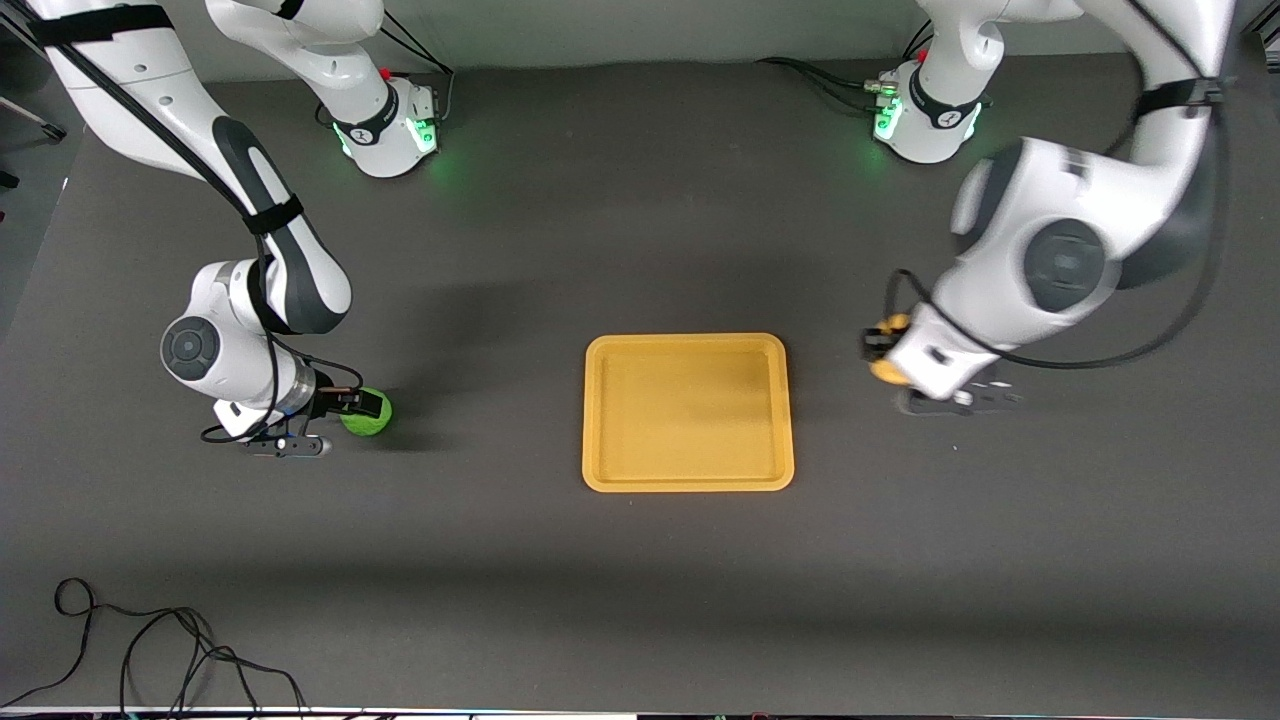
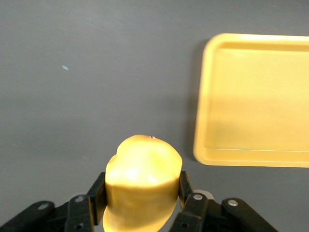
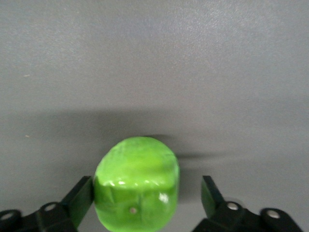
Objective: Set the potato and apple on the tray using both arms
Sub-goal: 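Carry the potato with the left gripper over the yellow tray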
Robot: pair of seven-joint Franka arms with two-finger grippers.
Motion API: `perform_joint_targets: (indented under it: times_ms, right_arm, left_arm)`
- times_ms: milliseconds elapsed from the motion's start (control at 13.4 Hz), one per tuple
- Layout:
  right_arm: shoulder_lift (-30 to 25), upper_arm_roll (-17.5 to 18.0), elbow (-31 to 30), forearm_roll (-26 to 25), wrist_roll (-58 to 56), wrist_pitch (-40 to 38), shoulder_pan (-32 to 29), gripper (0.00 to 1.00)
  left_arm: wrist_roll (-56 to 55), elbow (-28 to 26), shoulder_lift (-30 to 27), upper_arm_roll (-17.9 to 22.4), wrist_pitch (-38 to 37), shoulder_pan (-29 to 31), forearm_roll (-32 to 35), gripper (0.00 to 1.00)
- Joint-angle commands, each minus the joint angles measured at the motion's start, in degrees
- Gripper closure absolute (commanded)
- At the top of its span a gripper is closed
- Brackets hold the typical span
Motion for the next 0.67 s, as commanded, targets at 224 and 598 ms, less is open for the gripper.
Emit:
perform_joint_targets:
  times_ms: [224,598]
  right_arm:
    - [-0.5,0.0,2.5,0.9,-0.4,-2.1,0.5,0.7]
    - [-3.0,1.0,20.0,0.9,-0.6,-28.9,1.6,0.75]
  left_arm:
    - [-14.3,3.3,10.3,0.9,11.3,-9.3,0.0,0.74]
    - [-18.4,3.3,17.8,0.9,18.0,-11.6,0.4,0.73]
